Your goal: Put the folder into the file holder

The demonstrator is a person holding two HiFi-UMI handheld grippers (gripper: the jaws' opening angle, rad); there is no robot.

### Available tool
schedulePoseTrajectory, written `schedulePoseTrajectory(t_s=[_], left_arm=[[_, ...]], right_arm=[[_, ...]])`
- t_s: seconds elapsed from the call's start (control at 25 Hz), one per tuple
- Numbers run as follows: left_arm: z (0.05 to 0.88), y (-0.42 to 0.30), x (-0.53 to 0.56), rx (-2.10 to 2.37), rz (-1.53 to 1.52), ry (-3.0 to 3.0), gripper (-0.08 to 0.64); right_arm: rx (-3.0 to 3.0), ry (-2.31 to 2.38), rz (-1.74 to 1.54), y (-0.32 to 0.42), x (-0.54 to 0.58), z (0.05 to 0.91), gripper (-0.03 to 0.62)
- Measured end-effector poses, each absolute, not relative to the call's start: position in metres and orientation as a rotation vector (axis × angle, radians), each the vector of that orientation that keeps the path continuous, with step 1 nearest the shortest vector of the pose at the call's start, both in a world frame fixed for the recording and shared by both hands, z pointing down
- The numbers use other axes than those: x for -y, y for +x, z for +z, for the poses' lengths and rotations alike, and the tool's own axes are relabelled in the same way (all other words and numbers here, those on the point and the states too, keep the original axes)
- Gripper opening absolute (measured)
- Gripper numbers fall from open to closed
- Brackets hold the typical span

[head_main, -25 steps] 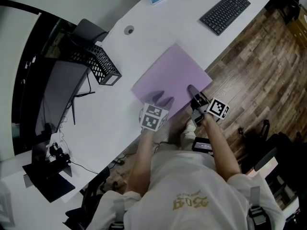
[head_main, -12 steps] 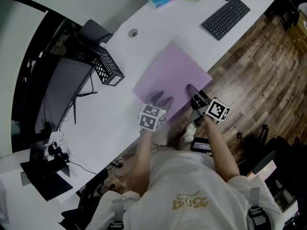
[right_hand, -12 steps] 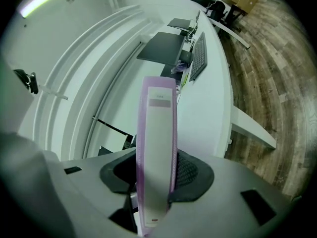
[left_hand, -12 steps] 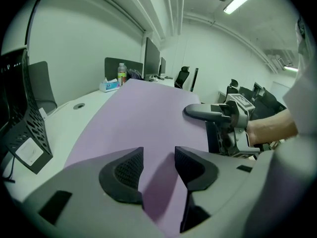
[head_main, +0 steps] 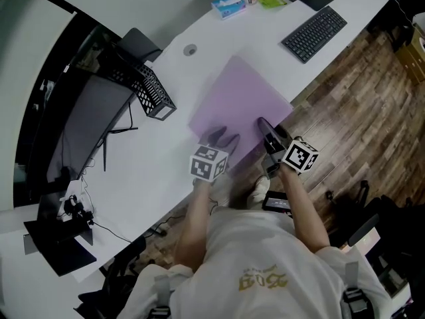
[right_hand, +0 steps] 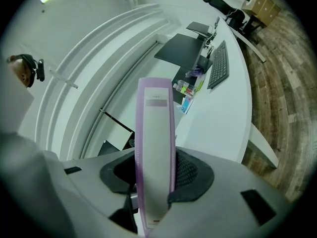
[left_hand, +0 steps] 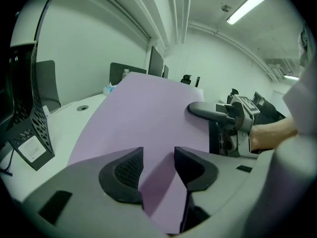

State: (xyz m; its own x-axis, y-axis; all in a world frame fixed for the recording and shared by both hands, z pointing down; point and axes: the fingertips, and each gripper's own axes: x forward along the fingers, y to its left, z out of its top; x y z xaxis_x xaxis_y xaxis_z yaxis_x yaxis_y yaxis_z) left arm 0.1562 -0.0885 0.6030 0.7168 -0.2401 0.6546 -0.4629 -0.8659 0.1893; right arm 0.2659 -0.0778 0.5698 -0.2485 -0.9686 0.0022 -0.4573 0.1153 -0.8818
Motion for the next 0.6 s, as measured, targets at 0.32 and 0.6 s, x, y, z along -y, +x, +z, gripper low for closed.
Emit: schedulePoseTrajectory(t_s=[0.32, 0.6], left_arm=[[0.592, 0.152, 0.089, 0.56, 0.848, 2.577, 0.181], [0.583, 0.153, 0.09, 0.565, 0.785, 2.581, 0.175]], right_arm=[[-1.844, -1.408, -1.005, 0.257, 0.078, 0.548, 0.178], [-1.933, -1.455, -0.913, 0.251, 0.077, 0.53, 0.178]])
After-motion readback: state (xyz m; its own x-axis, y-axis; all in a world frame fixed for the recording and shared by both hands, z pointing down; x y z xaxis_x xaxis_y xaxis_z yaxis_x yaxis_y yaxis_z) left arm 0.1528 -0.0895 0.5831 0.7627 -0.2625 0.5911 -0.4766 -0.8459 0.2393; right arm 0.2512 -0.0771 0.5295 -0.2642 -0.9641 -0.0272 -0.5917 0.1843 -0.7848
